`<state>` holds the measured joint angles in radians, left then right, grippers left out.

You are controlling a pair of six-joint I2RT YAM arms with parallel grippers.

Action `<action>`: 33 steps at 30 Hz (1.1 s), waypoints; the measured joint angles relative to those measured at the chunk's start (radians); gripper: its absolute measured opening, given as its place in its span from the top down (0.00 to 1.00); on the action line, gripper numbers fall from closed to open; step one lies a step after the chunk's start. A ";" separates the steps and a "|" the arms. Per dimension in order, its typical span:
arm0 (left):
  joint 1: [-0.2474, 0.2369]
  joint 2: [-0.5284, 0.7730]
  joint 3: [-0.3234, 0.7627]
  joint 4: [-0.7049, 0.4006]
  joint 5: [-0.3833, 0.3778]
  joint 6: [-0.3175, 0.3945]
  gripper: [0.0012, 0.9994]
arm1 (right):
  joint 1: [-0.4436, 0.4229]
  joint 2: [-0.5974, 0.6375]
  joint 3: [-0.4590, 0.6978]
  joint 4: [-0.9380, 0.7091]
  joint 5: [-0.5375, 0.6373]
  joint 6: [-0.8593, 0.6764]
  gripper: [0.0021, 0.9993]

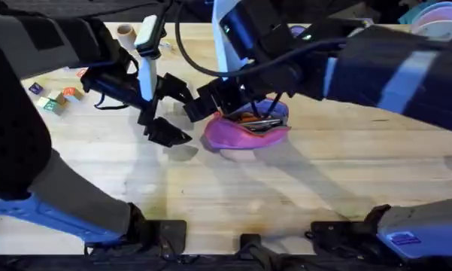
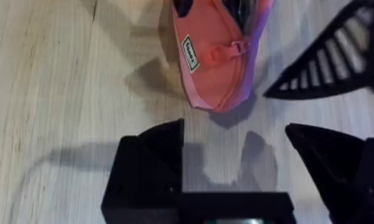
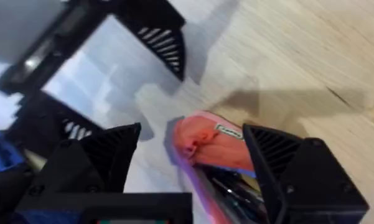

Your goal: Unzip the bag, pick up the pens from the table one at a time and place them inside, then zip the bag closed.

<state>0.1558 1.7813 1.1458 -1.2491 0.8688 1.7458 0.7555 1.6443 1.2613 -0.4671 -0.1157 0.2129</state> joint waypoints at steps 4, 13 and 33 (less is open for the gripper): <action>0.000 0.000 0.000 0.000 0.000 0.000 0.00 | 0.000 0.041 0.000 0.002 0.036 0.016 0.00; 0.000 0.000 0.000 0.000 0.000 0.000 0.00 | 0.000 0.089 0.000 -0.009 0.049 0.046 0.06; 0.000 0.000 0.000 0.000 0.000 0.000 0.00 | 0.018 0.088 0.000 -0.051 0.048 0.057 0.96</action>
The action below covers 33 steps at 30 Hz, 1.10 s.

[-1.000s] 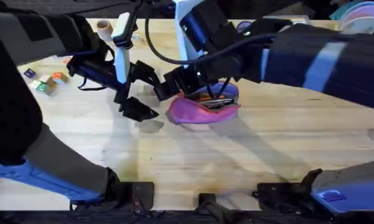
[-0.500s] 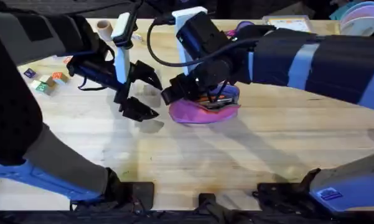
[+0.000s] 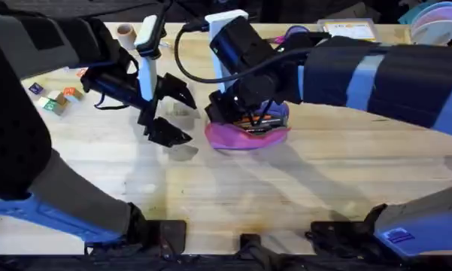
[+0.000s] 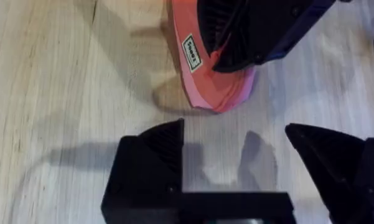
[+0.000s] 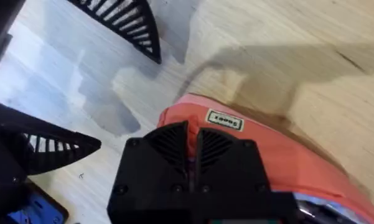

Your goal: Unzip the bag, pick up the pens from the table one at a time and place them inside, then zip the bag closed.

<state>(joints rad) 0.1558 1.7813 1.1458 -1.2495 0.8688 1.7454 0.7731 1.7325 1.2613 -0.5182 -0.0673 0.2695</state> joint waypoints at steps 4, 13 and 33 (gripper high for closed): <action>0.000 0.000 0.000 0.000 0.000 0.000 0.00 | 0.000 0.000 0.000 0.003 0.000 0.000 0.97; 0.000 0.000 0.000 0.000 0.000 0.000 0.01 | 0.000 -0.044 0.000 0.016 0.001 -0.001 0.97; -0.003 0.000 0.000 0.014 0.109 -0.004 0.01 | 0.000 -0.096 0.000 0.038 0.067 -0.004 0.97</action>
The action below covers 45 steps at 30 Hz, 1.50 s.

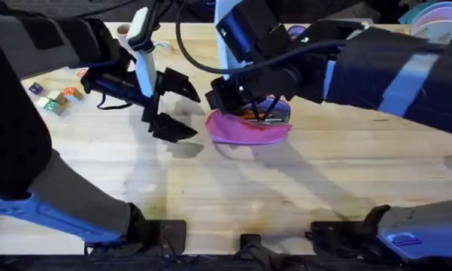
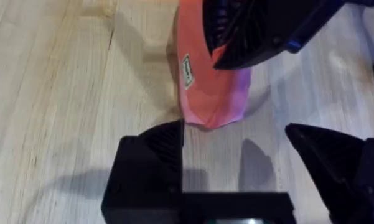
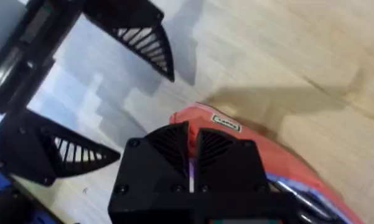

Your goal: Unzip the bag, pick up the pens from the table one at a time and place them inside, then zip the bag closed.

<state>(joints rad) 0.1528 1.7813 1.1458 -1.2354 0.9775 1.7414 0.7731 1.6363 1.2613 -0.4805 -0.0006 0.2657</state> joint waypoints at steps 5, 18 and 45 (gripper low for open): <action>-0.023 0.000 0.000 0.003 0.018 -0.010 0.01 | 0.000 0.000 0.000 0.021 0.032 0.004 0.97; -0.078 0.155 0.000 0.089 0.153 -0.017 0.01 | 0.000 0.000 0.000 0.024 0.039 0.004 0.97; -0.149 0.182 -0.001 0.160 0.242 -0.022 0.96 | 0.002 0.000 0.000 0.015 0.088 0.012 0.97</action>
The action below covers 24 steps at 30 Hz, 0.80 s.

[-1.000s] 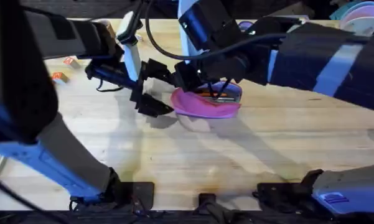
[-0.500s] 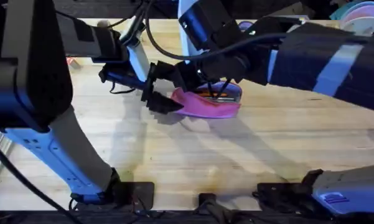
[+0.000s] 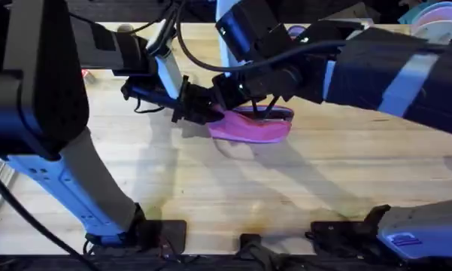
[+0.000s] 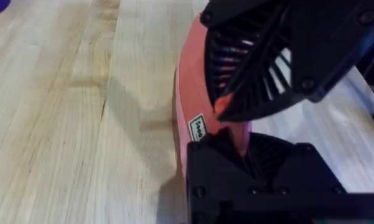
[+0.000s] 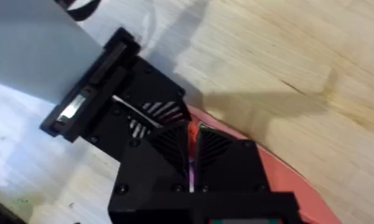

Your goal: Unzip the bag, pick up the pens from the table one at a time and place them inside, then zip the bag closed.

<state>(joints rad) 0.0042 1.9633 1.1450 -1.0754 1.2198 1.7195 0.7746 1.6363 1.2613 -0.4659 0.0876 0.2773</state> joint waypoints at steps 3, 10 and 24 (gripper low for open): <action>0.000 0.000 0.000 0.003 -0.001 0.000 0.96 | -0.001 0.000 0.000 -0.013 0.020 0.004 0.97; -0.002 0.000 0.000 0.003 -0.001 0.000 0.96 | -0.027 -0.001 0.000 -0.071 0.024 0.007 0.97; -0.007 0.000 0.000 0.011 0.007 0.000 0.96 | -0.079 -0.029 0.000 -0.153 0.018 0.003 0.97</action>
<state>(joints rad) -0.0032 1.9636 1.1450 -1.0645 1.2271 1.7195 0.6953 1.6073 1.2613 -0.6192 0.1053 0.2799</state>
